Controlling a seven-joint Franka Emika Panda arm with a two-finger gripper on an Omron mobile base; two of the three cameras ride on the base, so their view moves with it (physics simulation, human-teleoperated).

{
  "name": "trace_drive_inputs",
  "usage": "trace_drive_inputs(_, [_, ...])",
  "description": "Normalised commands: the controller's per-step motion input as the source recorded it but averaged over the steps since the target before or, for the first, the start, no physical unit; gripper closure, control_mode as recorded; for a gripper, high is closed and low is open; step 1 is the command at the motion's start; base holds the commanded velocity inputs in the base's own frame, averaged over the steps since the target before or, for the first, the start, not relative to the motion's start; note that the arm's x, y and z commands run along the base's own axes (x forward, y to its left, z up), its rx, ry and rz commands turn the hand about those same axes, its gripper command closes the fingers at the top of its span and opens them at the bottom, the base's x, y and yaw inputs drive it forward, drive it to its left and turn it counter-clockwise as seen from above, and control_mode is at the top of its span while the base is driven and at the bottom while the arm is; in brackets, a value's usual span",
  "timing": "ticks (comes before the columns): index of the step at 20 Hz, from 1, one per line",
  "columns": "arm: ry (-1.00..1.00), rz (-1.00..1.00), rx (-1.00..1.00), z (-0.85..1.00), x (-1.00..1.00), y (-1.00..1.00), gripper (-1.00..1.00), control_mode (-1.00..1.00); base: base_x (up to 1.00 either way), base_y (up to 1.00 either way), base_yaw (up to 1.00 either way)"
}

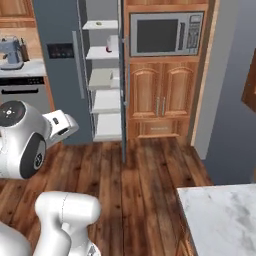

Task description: Pick the egg and butter from the fridge and place them by the bowl for mixing.

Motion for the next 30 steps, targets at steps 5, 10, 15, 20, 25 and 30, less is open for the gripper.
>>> trace_drive_inputs(5, [0.00, 0.00, 0.00, 0.00, 0.00, 0.00, -1.00, 1.00, 1.00, 0.91, 0.00])
trace_drive_inputs(10, [0.00, 0.00, 0.00, 0.00, 0.00, 0.00, -1.00, 1.00, 1.00, 0.50, 0.00])
trace_drive_inputs(15, [0.00, 0.00, 0.00, 0.00, 0.00, 0.00, -1.00, 1.00, 1.00, 0.50, 0.00])
trace_drive_inputs(20, [0.00, 0.00, 0.00, 0.00, 0.00, 0.00, -1.00, 1.00, 1.00, 0.55, 0.07])
trace_drive_inputs(25, [0.00, 0.00, 0.00, 0.00, 0.00, 0.00, -1.00, 1.00, 1.00, 0.35, 0.13])
trace_drive_inputs(30, [0.00, 0.00, 0.00, 0.00, 0.00, 0.00, -1.00, 1.00, 1.00, 0.01, 0.02])
